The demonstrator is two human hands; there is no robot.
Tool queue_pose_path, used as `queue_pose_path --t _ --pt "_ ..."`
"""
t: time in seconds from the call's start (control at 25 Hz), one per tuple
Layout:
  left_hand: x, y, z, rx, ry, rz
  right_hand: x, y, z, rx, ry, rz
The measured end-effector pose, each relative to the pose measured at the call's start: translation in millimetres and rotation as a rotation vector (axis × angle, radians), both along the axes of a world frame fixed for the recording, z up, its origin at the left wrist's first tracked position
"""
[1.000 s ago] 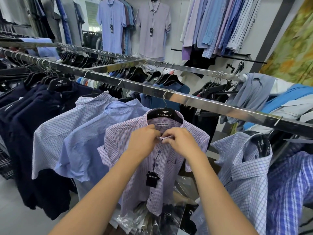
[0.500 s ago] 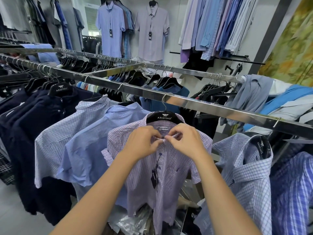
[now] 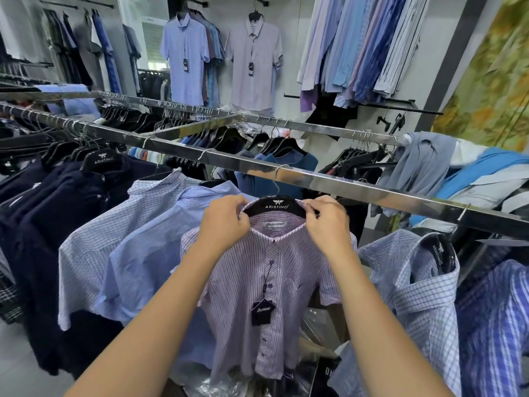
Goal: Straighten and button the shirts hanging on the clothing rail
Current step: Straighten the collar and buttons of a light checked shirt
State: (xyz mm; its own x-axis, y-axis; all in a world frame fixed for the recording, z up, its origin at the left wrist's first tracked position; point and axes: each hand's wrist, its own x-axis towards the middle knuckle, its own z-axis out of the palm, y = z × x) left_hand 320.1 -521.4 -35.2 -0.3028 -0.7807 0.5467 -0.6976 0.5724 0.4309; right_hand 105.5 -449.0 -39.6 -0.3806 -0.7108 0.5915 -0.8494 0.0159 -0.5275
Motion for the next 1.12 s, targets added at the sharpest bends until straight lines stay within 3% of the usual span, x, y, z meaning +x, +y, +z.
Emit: queue_pose_path --t 0.12,0.32,0.6,0.72,0.8,0.92,1.12 --pt "5 1 -1 -0.006 0.029 -0.047 4 -2 -3 -0.025 -0.016 0.013" --pt "24 11 -23 0.169 0.305 -0.148 36 13 -13 -0.145 -0.046 0.029" --pt "94 6 -70 0.238 0.479 0.037 137 7 -46 -0.042 0.08 0.394" --pt "132 12 -90 0.32 0.506 0.11 176 -4 -72 0.105 0.083 0.505" --pt "151 15 -102 0.378 0.471 0.104 196 -10 -89 0.216 0.043 0.529" --pt "166 9 -116 0.432 0.274 0.026 218 -17 -107 0.333 0.01 0.491" --pt "166 -7 -138 0.483 0.047 -0.098 237 -21 -123 0.392 -0.021 0.401"
